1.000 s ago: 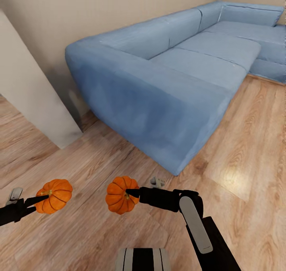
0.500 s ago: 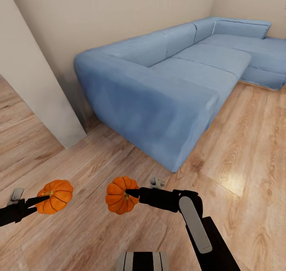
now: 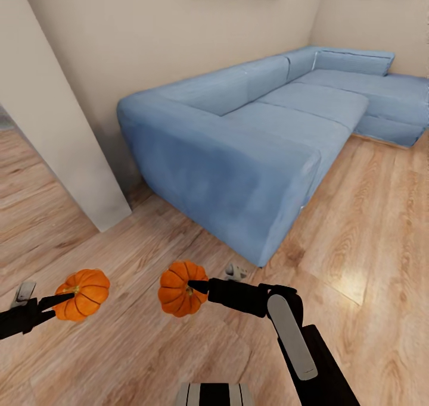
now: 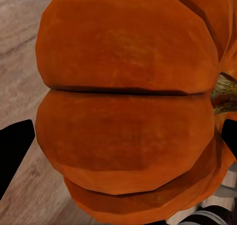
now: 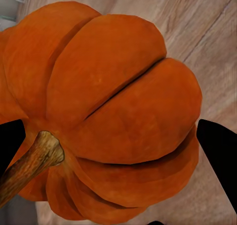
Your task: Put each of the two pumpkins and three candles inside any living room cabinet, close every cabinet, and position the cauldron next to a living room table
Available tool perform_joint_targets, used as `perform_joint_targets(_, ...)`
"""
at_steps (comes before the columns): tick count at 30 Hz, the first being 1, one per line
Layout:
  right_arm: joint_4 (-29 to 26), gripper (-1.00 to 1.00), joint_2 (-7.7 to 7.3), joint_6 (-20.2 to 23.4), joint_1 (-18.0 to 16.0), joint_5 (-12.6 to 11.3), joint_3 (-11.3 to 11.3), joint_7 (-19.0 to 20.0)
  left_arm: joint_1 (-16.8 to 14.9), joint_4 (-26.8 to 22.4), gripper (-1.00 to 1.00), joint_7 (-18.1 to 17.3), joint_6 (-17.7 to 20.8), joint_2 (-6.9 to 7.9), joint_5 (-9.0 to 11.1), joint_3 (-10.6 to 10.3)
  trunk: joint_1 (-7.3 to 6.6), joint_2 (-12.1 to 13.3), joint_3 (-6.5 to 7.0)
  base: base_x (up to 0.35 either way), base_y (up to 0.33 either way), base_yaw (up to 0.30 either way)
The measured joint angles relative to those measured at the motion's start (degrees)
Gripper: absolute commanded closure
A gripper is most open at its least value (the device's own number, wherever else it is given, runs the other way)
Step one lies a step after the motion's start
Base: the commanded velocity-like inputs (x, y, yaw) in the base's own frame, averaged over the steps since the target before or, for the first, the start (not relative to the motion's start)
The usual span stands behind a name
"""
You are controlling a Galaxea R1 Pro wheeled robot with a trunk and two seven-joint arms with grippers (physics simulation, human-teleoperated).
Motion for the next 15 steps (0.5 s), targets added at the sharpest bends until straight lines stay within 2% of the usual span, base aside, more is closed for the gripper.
perform_joint_targets(15, 0.26, 1.0, 0.05, -0.08, 0.0, -0.02, -0.13, -0.03, 0.0, 0.0, 1.0, -0.05, 0.01, 0.04, 0.14, 0.28, -0.39, 0.2, 3.44, 0.0, 0.0, 0.0)
